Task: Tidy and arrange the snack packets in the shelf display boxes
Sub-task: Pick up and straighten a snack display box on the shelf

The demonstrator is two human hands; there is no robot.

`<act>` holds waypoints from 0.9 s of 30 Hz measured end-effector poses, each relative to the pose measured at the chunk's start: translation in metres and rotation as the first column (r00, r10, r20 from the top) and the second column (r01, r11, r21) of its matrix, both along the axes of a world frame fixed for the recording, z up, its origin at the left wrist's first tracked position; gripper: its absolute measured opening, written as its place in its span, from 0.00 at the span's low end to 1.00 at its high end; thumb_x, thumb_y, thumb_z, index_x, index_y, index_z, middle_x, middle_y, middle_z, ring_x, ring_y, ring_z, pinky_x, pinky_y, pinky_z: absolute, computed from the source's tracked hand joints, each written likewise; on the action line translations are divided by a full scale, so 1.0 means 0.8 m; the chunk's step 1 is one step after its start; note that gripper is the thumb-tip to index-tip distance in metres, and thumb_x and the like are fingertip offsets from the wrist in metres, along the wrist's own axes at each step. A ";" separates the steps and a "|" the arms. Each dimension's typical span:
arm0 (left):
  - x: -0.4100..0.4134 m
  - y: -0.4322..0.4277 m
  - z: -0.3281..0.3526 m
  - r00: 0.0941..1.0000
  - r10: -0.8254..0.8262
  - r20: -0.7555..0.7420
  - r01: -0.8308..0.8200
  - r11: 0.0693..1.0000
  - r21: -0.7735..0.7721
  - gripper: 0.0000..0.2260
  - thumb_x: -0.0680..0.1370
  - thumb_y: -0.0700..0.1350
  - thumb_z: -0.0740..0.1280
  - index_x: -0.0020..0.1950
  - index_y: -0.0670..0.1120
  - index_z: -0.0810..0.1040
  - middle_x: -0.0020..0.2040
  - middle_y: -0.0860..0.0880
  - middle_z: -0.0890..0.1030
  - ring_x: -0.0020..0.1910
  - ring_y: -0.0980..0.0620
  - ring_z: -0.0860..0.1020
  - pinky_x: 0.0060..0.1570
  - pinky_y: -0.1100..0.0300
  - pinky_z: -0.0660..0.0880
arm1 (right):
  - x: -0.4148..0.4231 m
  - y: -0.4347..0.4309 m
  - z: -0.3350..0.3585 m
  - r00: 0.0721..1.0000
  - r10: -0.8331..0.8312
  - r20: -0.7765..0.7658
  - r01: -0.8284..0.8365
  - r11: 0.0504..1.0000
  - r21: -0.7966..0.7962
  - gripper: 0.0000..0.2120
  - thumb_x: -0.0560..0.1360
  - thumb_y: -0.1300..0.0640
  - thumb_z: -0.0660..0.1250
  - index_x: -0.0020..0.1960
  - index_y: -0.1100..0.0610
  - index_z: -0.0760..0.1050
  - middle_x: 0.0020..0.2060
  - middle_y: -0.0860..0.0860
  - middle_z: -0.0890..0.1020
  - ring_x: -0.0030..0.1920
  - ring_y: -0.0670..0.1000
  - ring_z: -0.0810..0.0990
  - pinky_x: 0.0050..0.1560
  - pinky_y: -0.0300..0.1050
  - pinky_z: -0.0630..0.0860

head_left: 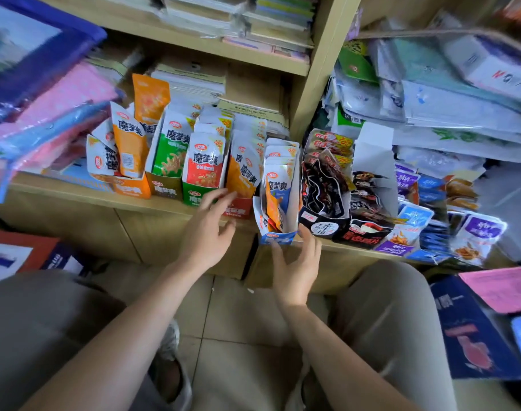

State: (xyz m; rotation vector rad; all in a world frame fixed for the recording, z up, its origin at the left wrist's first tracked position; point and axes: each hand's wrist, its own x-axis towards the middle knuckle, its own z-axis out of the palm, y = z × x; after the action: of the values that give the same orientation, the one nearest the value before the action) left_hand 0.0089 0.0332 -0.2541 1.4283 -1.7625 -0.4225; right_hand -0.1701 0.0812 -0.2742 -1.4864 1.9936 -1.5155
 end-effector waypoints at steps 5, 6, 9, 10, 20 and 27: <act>-0.003 0.001 -0.001 1.000 0.016 -0.025 -0.016 1.000 -0.003 0.24 0.78 0.42 0.70 0.74 0.50 0.74 0.73 0.55 0.70 0.53 0.55 0.79 0.52 0.60 0.78 | -0.005 -0.025 0.004 0.999 0.035 -0.012 -0.036 0.998 -0.052 0.16 0.70 0.64 0.78 0.55 0.56 0.80 0.51 0.49 0.79 0.44 0.34 0.77 0.49 0.25 0.70; -0.004 0.002 -0.001 1.000 0.016 -0.026 -0.016 1.000 0.000 0.24 0.78 0.42 0.70 0.74 0.50 0.73 0.73 0.55 0.69 0.53 0.56 0.79 0.52 0.59 0.78 | -0.008 -0.033 0.005 0.999 0.037 -0.009 -0.037 0.998 -0.049 0.16 0.70 0.64 0.78 0.56 0.56 0.81 0.51 0.49 0.79 0.44 0.34 0.78 0.48 0.25 0.71; -0.004 0.005 -0.001 1.000 0.019 -0.009 -0.019 1.000 0.002 0.24 0.78 0.43 0.71 0.75 0.50 0.73 0.74 0.56 0.68 0.50 0.55 0.79 0.51 0.63 0.78 | -0.011 -0.048 0.009 0.998 0.067 0.022 -0.067 0.997 -0.027 0.15 0.73 0.64 0.75 0.59 0.56 0.81 0.53 0.50 0.80 0.42 0.41 0.82 0.46 0.42 0.81; -0.005 0.005 -0.001 1.000 0.023 -0.001 -0.023 1.000 0.003 0.25 0.78 0.43 0.71 0.75 0.50 0.73 0.74 0.56 0.68 0.51 0.58 0.78 0.51 0.65 0.77 | -0.009 -0.046 0.010 0.995 0.097 0.035 -0.097 0.995 -0.020 0.16 0.73 0.65 0.75 0.60 0.56 0.81 0.54 0.50 0.80 0.44 0.42 0.83 0.47 0.45 0.82; -0.008 0.007 -0.005 0.984 0.066 0.167 -0.063 0.998 -0.027 0.29 0.77 0.45 0.73 0.77 0.48 0.70 0.76 0.52 0.67 0.73 0.49 0.65 0.67 0.58 0.66 | -0.029 -0.017 0.027 0.635 0.303 -0.710 -0.153 0.951 0.269 0.34 0.75 0.47 0.67 0.79 0.47 0.60 0.81 0.51 0.53 0.80 0.65 0.46 0.74 0.69 0.54; -0.011 0.011 -0.006 0.989 0.057 0.138 -0.057 0.998 0.002 0.31 0.76 0.46 0.74 0.78 0.50 0.68 0.77 0.53 0.65 0.75 0.50 0.66 0.65 0.50 0.76 | -0.071 -0.026 0.035 0.538 0.374 -0.755 -0.126 0.922 0.366 0.37 0.76 0.44 0.63 0.81 0.44 0.51 0.82 0.49 0.45 0.79 0.68 0.37 0.75 0.71 0.49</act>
State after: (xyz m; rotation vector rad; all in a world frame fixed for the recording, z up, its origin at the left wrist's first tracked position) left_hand 0.0001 0.0419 -0.2586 1.5402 -1.8259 -0.3049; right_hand -0.2268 0.0608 -0.2459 -2.4957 2.0994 -0.3527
